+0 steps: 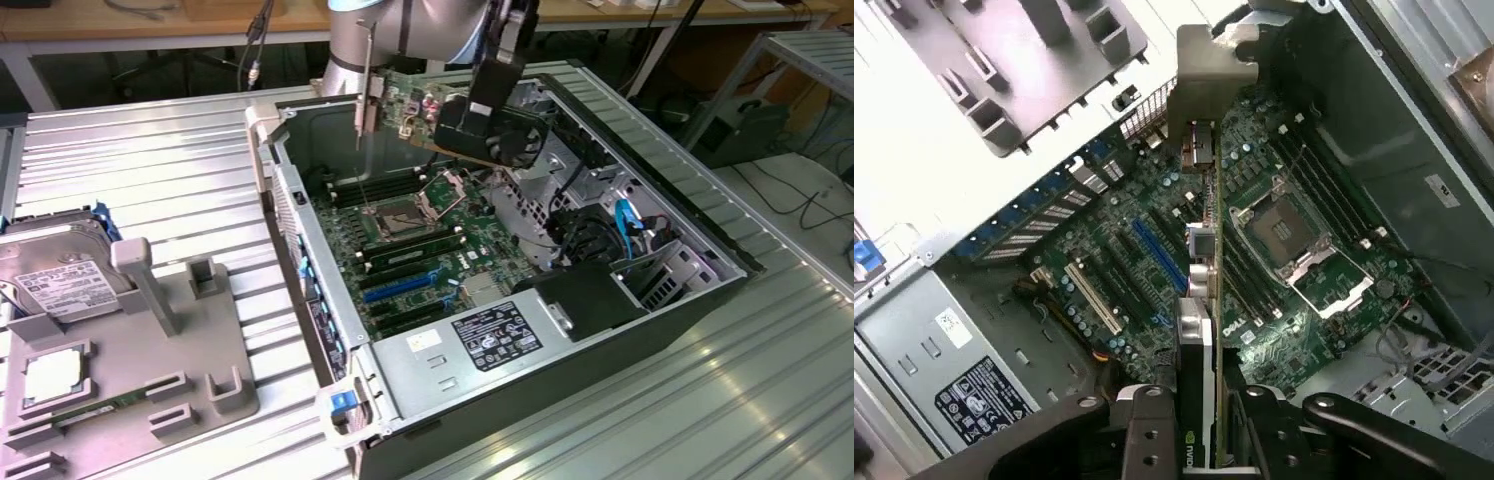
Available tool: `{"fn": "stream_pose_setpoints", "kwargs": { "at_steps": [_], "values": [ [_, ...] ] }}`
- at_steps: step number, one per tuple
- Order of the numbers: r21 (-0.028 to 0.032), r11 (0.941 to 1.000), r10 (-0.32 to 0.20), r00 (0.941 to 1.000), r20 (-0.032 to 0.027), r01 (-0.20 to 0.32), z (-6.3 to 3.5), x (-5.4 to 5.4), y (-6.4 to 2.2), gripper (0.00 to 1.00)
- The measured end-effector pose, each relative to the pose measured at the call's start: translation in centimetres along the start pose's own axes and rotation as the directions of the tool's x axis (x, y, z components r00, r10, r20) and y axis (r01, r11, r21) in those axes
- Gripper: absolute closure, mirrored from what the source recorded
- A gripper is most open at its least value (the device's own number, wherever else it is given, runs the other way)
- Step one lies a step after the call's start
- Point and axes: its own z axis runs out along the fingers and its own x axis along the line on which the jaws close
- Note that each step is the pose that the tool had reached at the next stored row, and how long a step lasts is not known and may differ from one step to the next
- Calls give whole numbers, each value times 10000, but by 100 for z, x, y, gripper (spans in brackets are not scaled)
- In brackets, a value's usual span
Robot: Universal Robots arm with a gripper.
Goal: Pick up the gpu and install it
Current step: 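Insert the gpu into the slot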
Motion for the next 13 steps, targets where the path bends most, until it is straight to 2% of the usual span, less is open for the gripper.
{"fn": "stream_pose_setpoints", "kwargs": {
  "at_steps": [3,8,13],
  "values": [
    [-8,9958,-916,9958,-46,916,-1,-11,-15,73],
    [-18,9872,-1597,9871,-79,1597,-1,-19,-26,73],
    [-31,9742,-2258,9741,-107,2258,-2,-28,-40,73]
  ]
}}
